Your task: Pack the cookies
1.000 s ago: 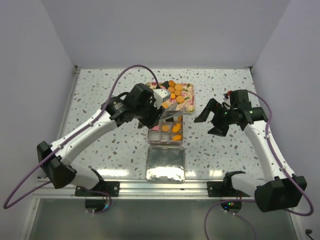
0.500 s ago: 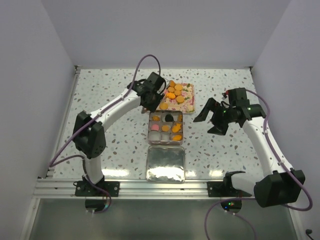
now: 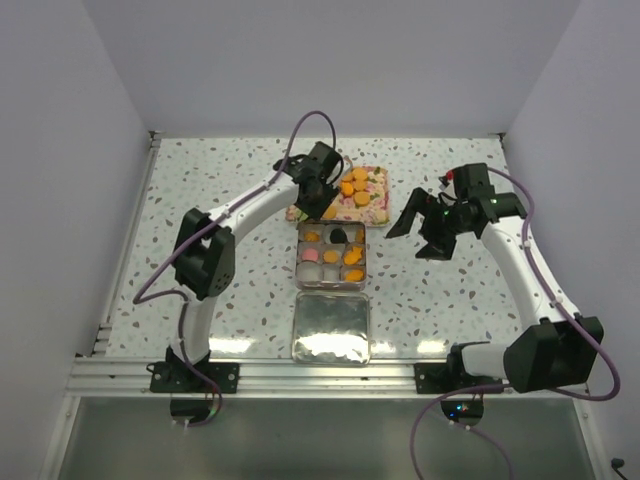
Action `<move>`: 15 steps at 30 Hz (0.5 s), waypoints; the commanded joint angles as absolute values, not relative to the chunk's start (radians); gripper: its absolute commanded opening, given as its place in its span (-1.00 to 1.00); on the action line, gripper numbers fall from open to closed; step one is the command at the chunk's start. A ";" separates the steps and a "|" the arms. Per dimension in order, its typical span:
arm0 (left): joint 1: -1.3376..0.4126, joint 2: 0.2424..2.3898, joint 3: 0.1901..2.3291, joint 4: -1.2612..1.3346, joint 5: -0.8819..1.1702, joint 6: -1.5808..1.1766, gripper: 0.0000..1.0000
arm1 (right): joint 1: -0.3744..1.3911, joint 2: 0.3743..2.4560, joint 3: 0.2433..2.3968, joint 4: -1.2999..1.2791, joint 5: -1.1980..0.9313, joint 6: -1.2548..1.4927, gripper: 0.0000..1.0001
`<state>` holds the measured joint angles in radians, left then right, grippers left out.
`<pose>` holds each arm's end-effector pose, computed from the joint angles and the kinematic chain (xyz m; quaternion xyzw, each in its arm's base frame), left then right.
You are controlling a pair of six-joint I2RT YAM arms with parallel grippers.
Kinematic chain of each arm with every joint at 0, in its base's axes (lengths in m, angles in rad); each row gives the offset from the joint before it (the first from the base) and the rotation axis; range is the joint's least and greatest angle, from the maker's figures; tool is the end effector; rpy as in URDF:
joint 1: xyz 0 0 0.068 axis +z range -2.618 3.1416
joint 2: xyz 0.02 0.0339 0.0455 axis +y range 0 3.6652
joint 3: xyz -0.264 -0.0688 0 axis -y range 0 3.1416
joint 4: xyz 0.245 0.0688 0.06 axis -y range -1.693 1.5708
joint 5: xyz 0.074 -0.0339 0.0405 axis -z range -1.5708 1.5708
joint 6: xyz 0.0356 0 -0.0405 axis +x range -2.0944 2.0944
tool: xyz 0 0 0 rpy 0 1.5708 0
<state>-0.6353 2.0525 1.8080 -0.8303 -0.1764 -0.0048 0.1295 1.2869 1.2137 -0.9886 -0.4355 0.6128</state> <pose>0.3630 -0.2599 0.2505 0.2788 0.9248 0.0041 0.2590 0.2426 0.0467 0.3160 0.1733 0.9305 0.2840 0.1532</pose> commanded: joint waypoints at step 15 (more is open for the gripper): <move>-0.626 2.053 1.902 -0.857 -0.275 -0.072 -0.07 | 0.118 1.333 1.281 -1.000 -0.425 0.571 0.97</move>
<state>-0.6353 2.1311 1.9034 -0.8497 -0.1913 -0.0189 0.1253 1.3289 1.2526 -0.9901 -0.4305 0.5892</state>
